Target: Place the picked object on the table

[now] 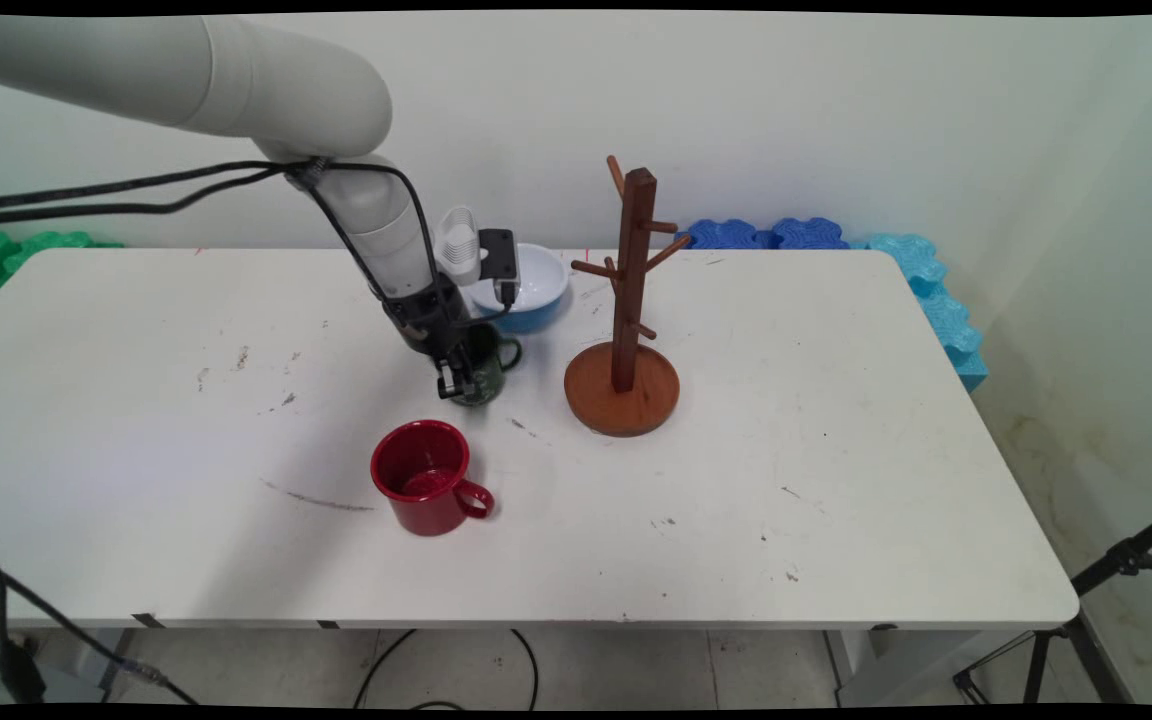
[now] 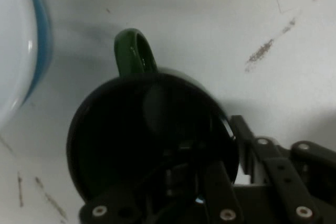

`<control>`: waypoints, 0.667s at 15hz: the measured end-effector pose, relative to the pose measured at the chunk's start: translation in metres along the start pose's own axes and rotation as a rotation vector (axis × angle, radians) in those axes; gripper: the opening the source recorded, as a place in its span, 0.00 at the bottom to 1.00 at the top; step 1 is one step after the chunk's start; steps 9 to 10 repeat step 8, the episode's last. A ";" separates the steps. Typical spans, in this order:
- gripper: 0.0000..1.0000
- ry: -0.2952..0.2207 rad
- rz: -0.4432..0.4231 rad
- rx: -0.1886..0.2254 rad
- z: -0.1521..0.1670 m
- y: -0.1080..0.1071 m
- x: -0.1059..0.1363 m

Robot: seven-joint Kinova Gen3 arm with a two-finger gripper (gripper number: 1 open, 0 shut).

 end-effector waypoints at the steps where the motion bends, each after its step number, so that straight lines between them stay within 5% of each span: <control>1: 1.00 0.001 0.000 -0.001 0.001 -0.001 0.000; 10: 1.00 0.043 0.015 -0.008 -0.003 0.002 0.009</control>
